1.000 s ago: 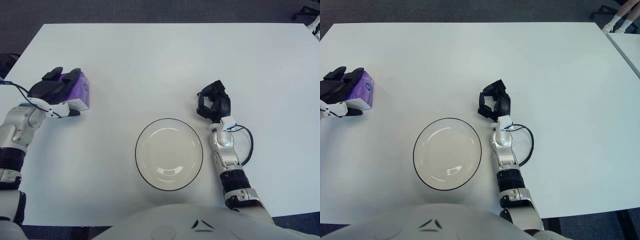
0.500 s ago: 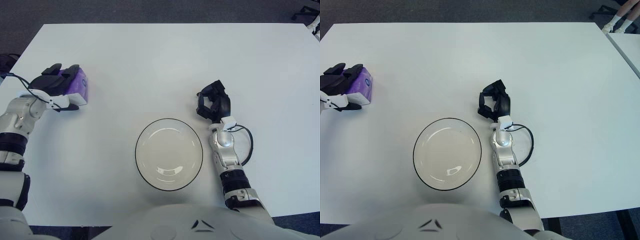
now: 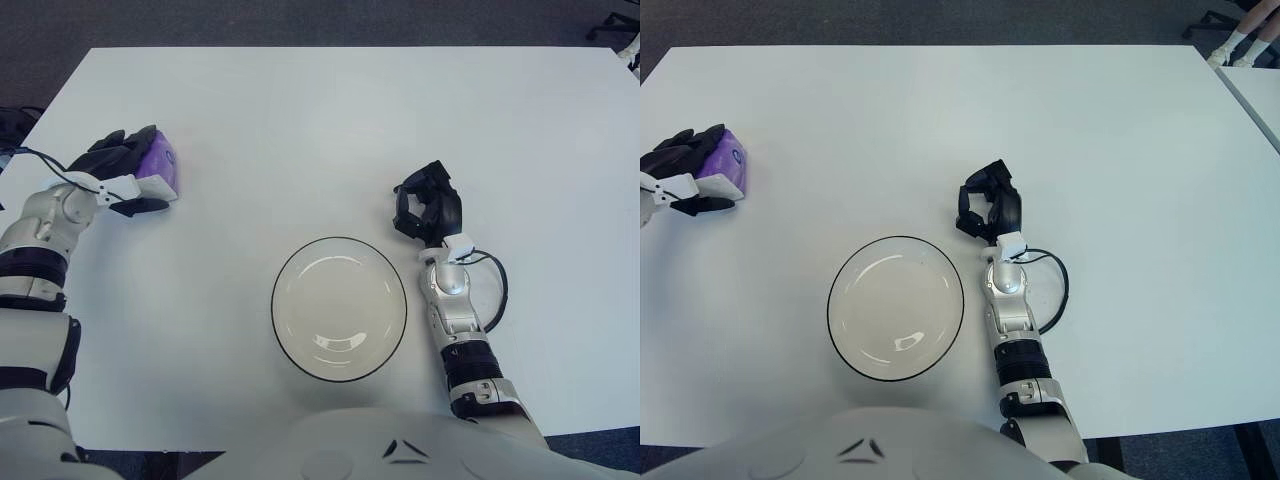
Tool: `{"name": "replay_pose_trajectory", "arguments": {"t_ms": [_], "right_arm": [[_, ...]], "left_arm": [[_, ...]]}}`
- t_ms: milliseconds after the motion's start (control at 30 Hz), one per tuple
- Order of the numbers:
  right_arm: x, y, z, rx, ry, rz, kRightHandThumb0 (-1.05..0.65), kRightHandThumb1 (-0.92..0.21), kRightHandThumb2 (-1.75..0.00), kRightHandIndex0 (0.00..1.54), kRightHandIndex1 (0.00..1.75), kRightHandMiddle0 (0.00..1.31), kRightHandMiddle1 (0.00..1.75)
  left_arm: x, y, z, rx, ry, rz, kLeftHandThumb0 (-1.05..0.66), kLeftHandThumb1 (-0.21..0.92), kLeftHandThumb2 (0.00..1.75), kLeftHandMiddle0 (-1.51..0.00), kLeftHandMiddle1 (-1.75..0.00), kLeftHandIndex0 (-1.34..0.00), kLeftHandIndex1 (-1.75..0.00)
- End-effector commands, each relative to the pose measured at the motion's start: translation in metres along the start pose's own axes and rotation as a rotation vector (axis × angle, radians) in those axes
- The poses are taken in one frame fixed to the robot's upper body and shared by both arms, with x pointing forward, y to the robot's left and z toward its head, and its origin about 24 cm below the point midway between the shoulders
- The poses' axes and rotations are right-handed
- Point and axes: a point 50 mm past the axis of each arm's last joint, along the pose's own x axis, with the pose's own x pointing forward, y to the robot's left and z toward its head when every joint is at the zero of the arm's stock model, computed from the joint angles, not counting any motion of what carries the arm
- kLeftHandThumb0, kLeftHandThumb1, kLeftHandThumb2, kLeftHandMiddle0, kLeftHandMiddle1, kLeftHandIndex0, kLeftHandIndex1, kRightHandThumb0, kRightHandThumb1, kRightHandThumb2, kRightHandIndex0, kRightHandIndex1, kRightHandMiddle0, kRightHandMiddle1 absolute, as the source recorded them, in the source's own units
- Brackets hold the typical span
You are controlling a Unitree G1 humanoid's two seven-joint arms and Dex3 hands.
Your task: Put the tissue paper into the plate.
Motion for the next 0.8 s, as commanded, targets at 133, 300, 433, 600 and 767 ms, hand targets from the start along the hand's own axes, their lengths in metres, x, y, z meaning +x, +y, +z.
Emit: {"name": "replay_pose_trajectory", "arguments": {"t_ms": [133, 300, 433, 600, 767], "right_arm": [[-0.0297, -0.0181, -0.0290, -0.067, 0.156, -0.027, -0.42, -0.52, -1.07, 0.78, 1.47, 0.45, 1.75], [-0.0293, -0.0185, -0.0290, -0.061, 0.148, -0.021, -0.42, -0.53, -1.06, 0.77, 1.51, 0.45, 1.75], [-0.0291, -0.0189, -0.0289, -0.055, 0.143, -0.016, -0.42, -0.52, -1.07, 0.77, 1.54, 0.45, 1.75], [-0.0290, -0.0190, -0.0291, -0.054, 0.149, -0.015, -0.43, -0.49, -1.11, 0.80, 1.54, 0.47, 1.75], [-0.0287, -0.0189, -0.0290, -0.064, 0.151, -0.019, -0.43, -0.48, -1.12, 0.81, 1.54, 0.48, 1.75]], "left_arm": [[-0.0047, -0.0345, -0.0011, -0.055, -0.011, -0.113, -0.82, 0.32, 0.98, -0.04, -1.12, 0.00, -1.01], [-0.0057, -0.0364, -0.0009, -0.078, -0.025, -0.110, -0.70, 0.20, 1.13, -0.17, -1.49, -0.02, -1.56], [-0.0058, -0.0375, -0.0014, -0.082, -0.026, -0.112, -0.59, 0.13, 1.20, -0.42, -1.69, -0.23, -1.71], [-0.0057, -0.0393, -0.0018, -0.087, -0.026, -0.112, -0.45, 0.10, 1.25, -0.74, -1.74, -0.44, -1.74], [-0.0051, -0.0418, -0.0012, -0.091, -0.024, -0.105, -0.47, 0.20, 1.36, -0.91, -1.74, -0.62, -1.75]]}}
